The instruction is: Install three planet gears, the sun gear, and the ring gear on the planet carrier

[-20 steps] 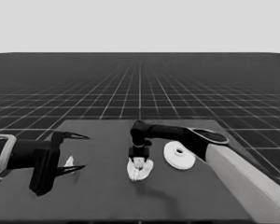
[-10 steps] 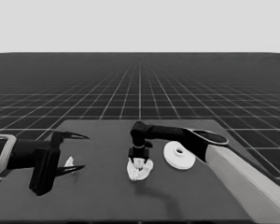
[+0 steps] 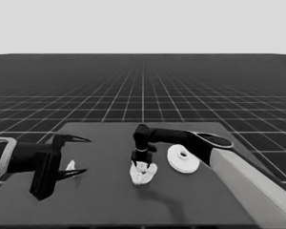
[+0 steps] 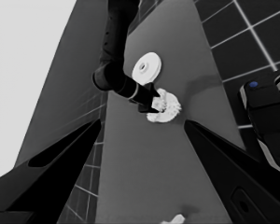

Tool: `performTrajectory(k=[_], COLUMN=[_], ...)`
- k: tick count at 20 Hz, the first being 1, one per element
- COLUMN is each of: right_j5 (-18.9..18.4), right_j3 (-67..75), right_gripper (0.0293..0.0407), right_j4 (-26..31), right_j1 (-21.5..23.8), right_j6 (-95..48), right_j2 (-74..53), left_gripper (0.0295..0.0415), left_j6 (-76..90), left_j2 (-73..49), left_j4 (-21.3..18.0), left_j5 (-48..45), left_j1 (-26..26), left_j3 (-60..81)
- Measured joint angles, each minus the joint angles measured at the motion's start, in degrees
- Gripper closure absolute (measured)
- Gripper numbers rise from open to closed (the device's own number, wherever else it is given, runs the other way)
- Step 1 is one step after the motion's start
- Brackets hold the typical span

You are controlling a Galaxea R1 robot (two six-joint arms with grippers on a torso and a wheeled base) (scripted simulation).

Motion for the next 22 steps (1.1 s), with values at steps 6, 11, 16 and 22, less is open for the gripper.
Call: performTrajectory(k=[6, 11, 16, 22], right_j5=[0.0, 0.0, 0.0, 0.0], right_j3=[-0.1, -0.1, -0.1, -0.1], right_gripper=[0.0390, 0.0391, 0.0390, 0.0391], right_j4=[0.0, 0.0, 0.0, 0.0], right_j1=[-0.3, -0.3, -0.3, -0.3], right_j6=[3.6, 6.6, 9.6, 13.2], right_j2=[-0.1, -0.1, -0.1, -0.1], left_gripper=[0.0326, 0.0326, 0.0326, 0.0326], left_j6=[0.0, 0.0, 0.0, 0.0], left_j2=[0.0, 0.0, 0.0, 0.0], left_j4=[0.0, 0.0, 0.0, 0.0], left_j5=[0.0, 0.0, 0.0, 0.0], left_j1=[0.0, 0.0, 0.0, 0.0], left_j3=[0.0, 0.0, 0.0, 0.0])
